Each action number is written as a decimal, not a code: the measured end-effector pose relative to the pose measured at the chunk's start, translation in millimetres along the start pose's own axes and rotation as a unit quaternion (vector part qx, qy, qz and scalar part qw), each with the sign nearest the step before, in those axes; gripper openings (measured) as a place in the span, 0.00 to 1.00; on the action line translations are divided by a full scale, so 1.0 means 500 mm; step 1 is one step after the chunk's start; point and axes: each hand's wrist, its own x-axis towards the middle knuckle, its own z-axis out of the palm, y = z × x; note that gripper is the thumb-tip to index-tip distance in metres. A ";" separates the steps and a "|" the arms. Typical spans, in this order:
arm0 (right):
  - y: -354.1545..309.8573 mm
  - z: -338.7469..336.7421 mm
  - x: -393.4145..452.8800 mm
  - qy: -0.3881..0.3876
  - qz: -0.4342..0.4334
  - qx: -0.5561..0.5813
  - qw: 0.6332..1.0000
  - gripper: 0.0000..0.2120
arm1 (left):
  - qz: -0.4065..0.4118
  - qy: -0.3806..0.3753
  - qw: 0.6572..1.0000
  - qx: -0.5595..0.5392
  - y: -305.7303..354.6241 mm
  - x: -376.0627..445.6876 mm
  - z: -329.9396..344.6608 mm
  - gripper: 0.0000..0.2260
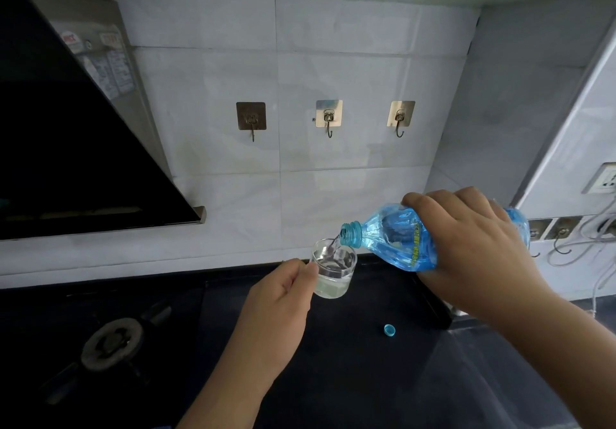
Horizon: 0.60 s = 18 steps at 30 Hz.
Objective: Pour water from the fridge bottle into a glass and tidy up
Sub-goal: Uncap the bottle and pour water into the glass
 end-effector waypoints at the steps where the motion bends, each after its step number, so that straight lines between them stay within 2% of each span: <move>1: 0.001 0.002 0.000 -0.001 0.001 0.001 1.000 0.38 | -0.001 0.000 1.000 0.001 -0.001 0.001 0.001 0.21; 10: 0.001 0.029 -0.007 -0.043 0.061 0.073 0.995 0.37 | -0.015 0.007 1.000 -0.008 -0.020 0.012 0.008 0.21; 18: 0.002 0.098 -0.029 -0.125 0.153 0.206 0.958 0.38 | -0.029 0.014 0.999 -0.003 -0.053 0.039 0.027 0.20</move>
